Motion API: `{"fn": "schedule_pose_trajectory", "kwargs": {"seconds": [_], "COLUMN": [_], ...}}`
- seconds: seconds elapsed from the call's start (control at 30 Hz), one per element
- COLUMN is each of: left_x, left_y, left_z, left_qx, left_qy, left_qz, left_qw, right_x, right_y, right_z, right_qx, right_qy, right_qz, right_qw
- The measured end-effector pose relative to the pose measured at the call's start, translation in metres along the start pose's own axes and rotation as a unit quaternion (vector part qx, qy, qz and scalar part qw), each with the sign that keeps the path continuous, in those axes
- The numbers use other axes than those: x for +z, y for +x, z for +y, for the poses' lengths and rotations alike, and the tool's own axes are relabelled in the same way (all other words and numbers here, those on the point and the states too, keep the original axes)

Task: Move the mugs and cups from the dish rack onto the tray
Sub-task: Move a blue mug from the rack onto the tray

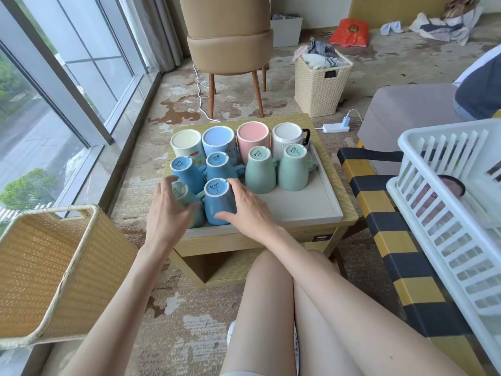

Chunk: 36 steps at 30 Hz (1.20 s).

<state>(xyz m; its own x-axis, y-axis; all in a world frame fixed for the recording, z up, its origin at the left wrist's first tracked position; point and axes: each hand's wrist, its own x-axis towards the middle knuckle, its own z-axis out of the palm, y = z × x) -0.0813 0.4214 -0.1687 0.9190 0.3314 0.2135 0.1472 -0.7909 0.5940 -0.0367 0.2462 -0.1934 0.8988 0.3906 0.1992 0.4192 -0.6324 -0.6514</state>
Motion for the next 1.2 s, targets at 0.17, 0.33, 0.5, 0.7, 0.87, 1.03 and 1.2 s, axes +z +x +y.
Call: {"fn": "schedule_pose_trajectory", "kwargs": {"seconds": [0.17, 0.33, 0.5, 0.7, 0.87, 1.03, 1.2], "left_x": [-0.018, -0.043, -0.058, -0.072, -0.068, -0.055, -0.025], "left_y": [0.003, 0.011, 0.011, 0.012, 0.014, 0.015, 0.013], "left_z": [0.004, 0.012, 0.014, 0.014, 0.029, 0.048, 0.068], "left_qx": [0.011, 0.013, 0.024, 0.057, 0.088, 0.121, 0.141], "left_qy": [-0.037, -0.079, -0.075, -0.066, -0.051, -0.052, -0.046], "left_qz": [0.069, 0.137, 0.191, 0.200, 0.175, 0.153, 0.108], "left_qw": [0.997, 0.987, 0.979, 0.976, 0.979, 0.979, 0.983], "right_x": [0.003, 0.013, 0.034, 0.054, 0.063, 0.037, -0.011], "right_y": [0.003, 0.006, 0.015, 0.024, 0.026, 0.018, 0.011], "right_z": [0.001, -0.002, -0.018, -0.031, -0.034, 0.002, 0.036], "right_qx": [0.026, 0.036, 0.029, 0.017, 0.017, 0.068, 0.097], "right_qy": [0.045, 0.060, 0.081, 0.104, 0.138, 0.202, 0.193], "right_qz": [0.006, 0.030, 0.025, 0.019, -0.001, 0.042, 0.142], "right_qw": [0.999, 0.997, 0.996, 0.994, 0.990, 0.976, 0.966]}}
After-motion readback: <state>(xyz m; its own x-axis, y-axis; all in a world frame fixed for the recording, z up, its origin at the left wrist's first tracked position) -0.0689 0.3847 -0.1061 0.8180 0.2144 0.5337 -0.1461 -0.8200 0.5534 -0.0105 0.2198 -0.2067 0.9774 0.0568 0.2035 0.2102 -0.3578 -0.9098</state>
